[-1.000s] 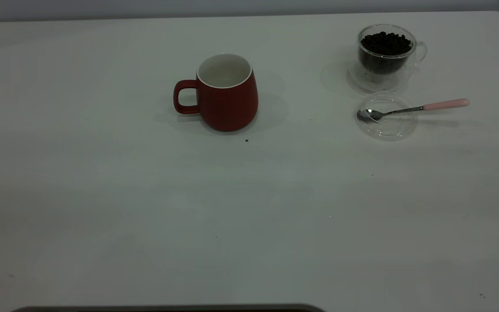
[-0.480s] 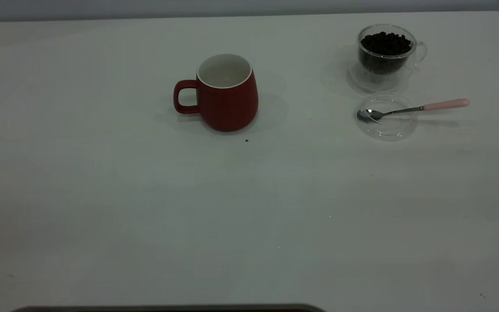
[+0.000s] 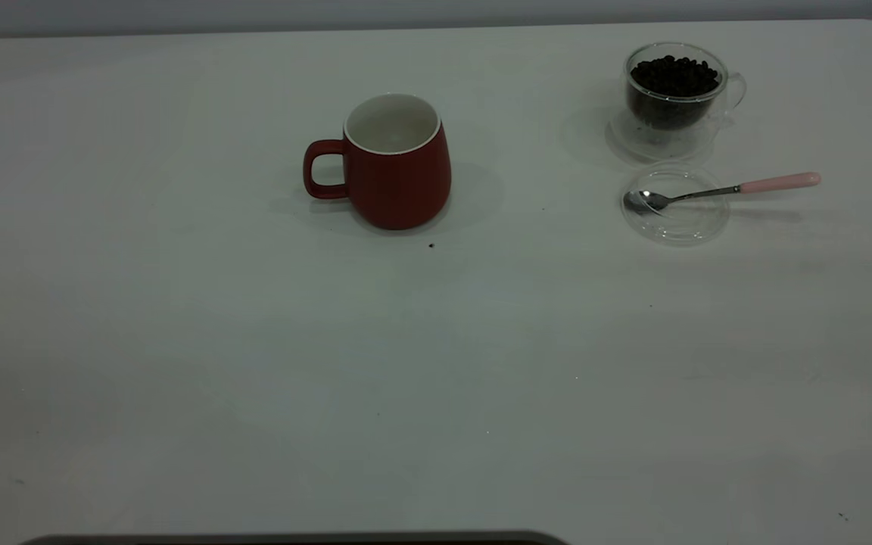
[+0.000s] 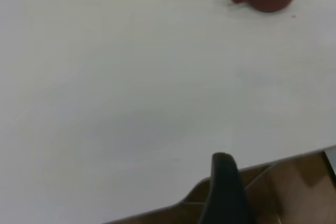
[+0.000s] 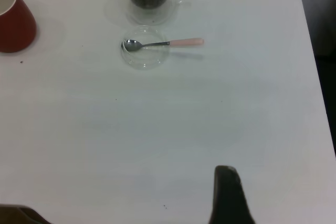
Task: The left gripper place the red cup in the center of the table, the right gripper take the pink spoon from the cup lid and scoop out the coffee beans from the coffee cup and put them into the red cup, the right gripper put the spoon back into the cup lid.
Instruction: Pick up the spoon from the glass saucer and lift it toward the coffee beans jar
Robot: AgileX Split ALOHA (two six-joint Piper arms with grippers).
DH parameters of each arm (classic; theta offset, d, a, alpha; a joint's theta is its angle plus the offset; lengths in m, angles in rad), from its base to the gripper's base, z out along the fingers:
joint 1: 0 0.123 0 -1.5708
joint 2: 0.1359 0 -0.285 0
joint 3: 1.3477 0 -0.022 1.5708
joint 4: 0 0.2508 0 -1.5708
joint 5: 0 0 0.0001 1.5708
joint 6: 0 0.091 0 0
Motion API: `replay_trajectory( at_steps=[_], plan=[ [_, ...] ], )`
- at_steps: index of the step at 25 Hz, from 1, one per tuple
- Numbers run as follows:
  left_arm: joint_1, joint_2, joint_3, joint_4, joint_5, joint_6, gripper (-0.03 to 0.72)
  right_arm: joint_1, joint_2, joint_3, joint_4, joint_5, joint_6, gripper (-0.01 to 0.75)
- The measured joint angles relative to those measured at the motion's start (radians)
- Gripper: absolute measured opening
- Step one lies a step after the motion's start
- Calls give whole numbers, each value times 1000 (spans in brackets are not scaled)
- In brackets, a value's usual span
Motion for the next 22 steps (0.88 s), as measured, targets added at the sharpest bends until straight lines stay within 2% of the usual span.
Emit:
replay_trajectory(
  at_steps=[4,10,16,18,22],
  plan=[
    [60,0,0,0,0,0,587,0,0,0,0,-5,0,535],
    [68,0,0,0,0,-2,587,0,0,0,7,-11,0,535],
    [68,0,0,0,0,-2,587,0,35,-3,90,-44,-27,534],
    [68,0,0,0,0,-2,587,0,81,-11,132,-76,-44,534],
    [68,0,0,0,0,-3,587,0,248,-14,237,-220,-77,556]
  ],
)
